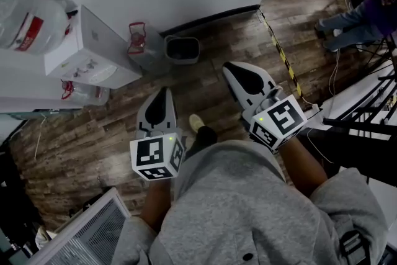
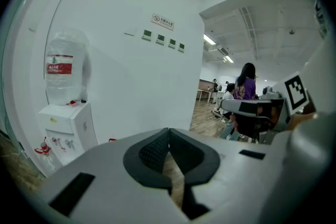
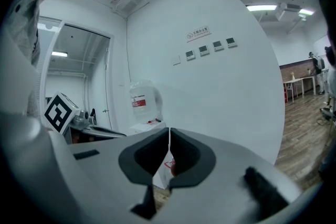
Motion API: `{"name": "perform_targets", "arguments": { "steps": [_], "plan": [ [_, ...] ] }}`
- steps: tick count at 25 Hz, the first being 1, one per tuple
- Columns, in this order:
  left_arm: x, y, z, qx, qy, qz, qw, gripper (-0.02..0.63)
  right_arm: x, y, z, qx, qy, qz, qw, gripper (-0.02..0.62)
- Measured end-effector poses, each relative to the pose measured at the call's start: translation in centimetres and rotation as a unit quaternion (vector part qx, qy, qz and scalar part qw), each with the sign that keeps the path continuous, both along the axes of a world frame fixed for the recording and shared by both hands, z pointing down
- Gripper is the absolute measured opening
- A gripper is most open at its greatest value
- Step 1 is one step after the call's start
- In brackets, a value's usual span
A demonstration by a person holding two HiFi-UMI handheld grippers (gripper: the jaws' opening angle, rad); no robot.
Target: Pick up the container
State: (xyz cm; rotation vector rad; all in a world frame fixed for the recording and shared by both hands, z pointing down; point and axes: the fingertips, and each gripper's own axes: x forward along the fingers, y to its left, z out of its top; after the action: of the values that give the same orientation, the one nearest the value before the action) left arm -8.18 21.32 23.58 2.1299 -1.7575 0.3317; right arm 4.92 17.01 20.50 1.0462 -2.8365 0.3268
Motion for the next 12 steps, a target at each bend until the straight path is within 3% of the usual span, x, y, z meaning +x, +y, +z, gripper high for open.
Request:
{"name": "perform_targets", "arguments": {
  "steps": [12],
  "plan": [
    [-5.2,-3.9,0.1,0.005,-0.007,0.024,0.9997,0.015,-5.3,-4.4,-0.1,0.018,0.011,0.014,1.0,0.026]
  ]
}}
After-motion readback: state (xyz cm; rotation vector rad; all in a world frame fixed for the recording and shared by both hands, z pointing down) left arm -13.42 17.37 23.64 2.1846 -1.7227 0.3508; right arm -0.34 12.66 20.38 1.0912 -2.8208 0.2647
